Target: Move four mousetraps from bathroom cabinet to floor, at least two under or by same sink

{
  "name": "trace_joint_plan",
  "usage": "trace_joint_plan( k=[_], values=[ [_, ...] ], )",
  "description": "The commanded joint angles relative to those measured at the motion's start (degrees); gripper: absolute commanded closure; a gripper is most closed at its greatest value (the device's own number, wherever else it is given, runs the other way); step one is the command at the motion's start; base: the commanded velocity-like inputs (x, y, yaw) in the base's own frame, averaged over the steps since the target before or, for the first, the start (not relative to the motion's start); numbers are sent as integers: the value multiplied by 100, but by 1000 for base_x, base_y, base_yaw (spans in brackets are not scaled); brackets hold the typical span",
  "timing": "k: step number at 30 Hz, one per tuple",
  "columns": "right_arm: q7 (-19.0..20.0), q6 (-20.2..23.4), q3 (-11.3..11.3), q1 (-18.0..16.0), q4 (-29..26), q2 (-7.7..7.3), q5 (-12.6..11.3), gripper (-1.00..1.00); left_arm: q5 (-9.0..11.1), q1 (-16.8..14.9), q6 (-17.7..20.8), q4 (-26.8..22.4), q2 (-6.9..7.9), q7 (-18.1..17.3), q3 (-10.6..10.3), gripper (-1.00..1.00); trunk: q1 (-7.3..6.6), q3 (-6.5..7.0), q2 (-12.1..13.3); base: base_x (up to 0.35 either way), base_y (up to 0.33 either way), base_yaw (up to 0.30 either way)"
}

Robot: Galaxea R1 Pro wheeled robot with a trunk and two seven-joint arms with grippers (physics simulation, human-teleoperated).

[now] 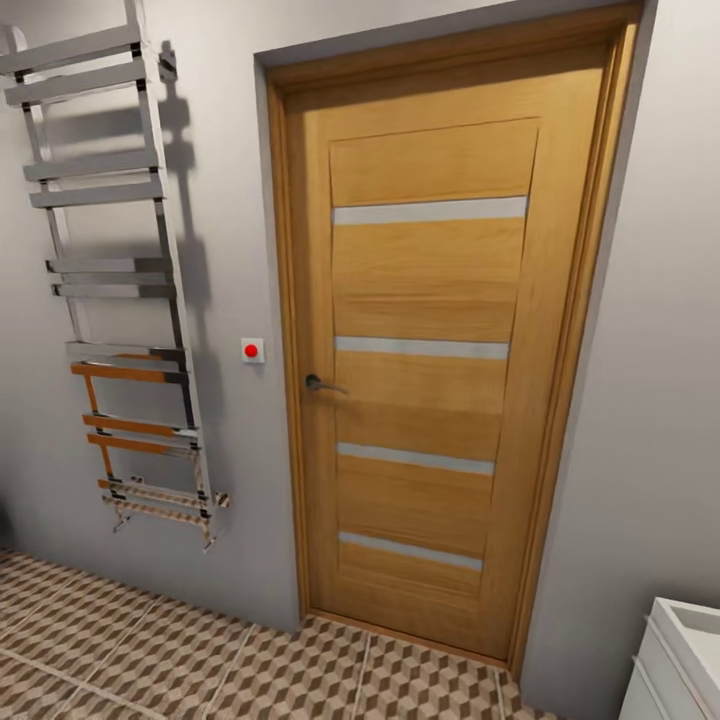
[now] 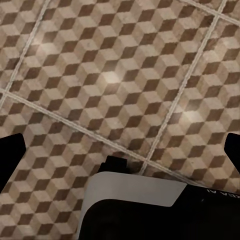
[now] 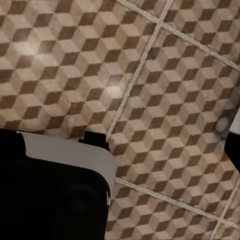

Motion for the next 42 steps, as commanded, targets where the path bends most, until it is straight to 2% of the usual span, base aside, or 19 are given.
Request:
trace_joint_plan(
  k=[1,10,23,29,33,34,42],
  values=[
    [-25,-26,7,-8,16,1,56,-100,41,-4,-16,3,-2,20,-49,-100,0,-9,-5,0,0,37],
    [20,-57,3,-8,16,3,93,-100,40,-4,-18,3,-2,23,-49,-100,0,-13,-5,0,0,64],
    [34,-31,14,-8,16,3,133,-100,40,-4,-17,3,-2,23,-49,-100,0,-19,-5,0,0,247],
    [29,-24,15,-7,16,7,254,-100,40,-4,-17,3,-2,24,-49,-100,0,-38,-5,0,0,289],
    [13,-17,16,-7,16,10,400,-100,40,-4,-17,3,-2,24,-49,-100,0,-57,-5,0,0,280],
    [-7,-14,14,-8,16,11,501,-100,40,-4,-17,3,-2,24,-49,-100,0,-62,-5,0,0,271],
    [-33,-13,8,-7,16,12,564,-100,40,-4,-17,3,-2,24,-49,-100,0,-112,-5,0,0,251]
  ],
)
